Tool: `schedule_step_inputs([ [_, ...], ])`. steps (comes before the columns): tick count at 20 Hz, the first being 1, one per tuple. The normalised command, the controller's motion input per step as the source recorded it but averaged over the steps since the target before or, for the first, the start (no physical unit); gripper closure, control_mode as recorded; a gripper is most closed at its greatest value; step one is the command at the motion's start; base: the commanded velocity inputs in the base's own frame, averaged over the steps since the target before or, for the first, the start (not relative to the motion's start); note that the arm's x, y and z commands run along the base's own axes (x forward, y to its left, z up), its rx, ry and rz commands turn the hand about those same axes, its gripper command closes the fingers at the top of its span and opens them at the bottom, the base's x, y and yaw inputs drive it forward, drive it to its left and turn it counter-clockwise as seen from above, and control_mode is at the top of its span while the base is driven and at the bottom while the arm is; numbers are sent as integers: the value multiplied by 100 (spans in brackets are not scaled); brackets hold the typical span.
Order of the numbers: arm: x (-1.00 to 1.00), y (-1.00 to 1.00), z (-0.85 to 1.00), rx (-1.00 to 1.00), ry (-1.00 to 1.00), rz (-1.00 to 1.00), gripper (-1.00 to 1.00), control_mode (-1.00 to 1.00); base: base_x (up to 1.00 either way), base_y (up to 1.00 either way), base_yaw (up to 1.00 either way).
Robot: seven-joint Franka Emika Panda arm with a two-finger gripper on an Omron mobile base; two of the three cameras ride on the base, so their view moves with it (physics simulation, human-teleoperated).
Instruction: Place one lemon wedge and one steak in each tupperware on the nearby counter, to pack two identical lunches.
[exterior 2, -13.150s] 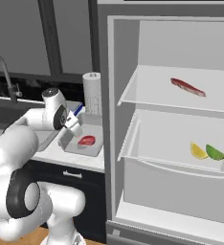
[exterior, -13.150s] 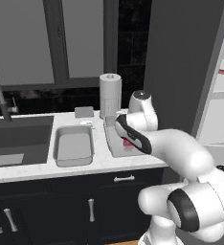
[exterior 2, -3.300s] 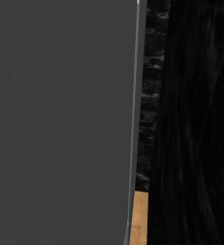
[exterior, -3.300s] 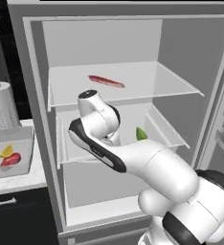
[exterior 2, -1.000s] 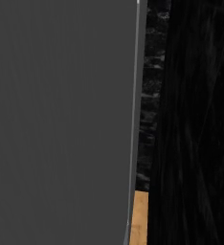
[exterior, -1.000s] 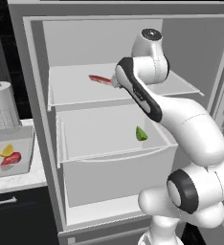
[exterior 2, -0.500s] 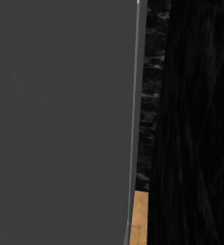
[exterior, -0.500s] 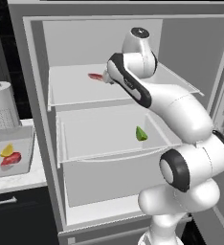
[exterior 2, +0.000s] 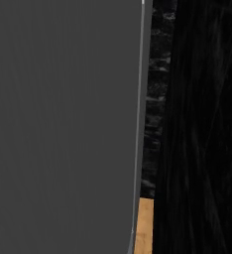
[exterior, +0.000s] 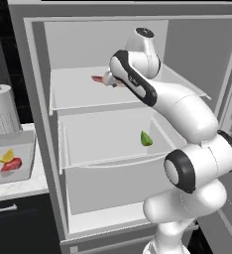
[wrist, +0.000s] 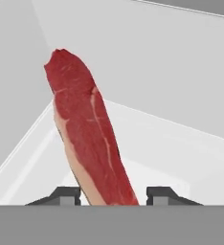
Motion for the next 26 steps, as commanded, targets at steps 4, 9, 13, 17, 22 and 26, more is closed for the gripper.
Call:
schedule_step_inputs([
  [4,0,0,-36,-4,-11,1,100,-100,0,0,0],
  [9,-63,0,-57,-1,-9,0,100,-100,0,0,0],
  [13,-100,4,-40,4,-35,0,100,-100,0,0,0],
  [17,-100,11,21,15,-44,-3,100,-100,0,0,0],
  [22,-100,27,44,16,-23,0,100,-100,0,0,0],
  [26,-100,11,12,9,-9,-4,100,-100,0,0,0],
])
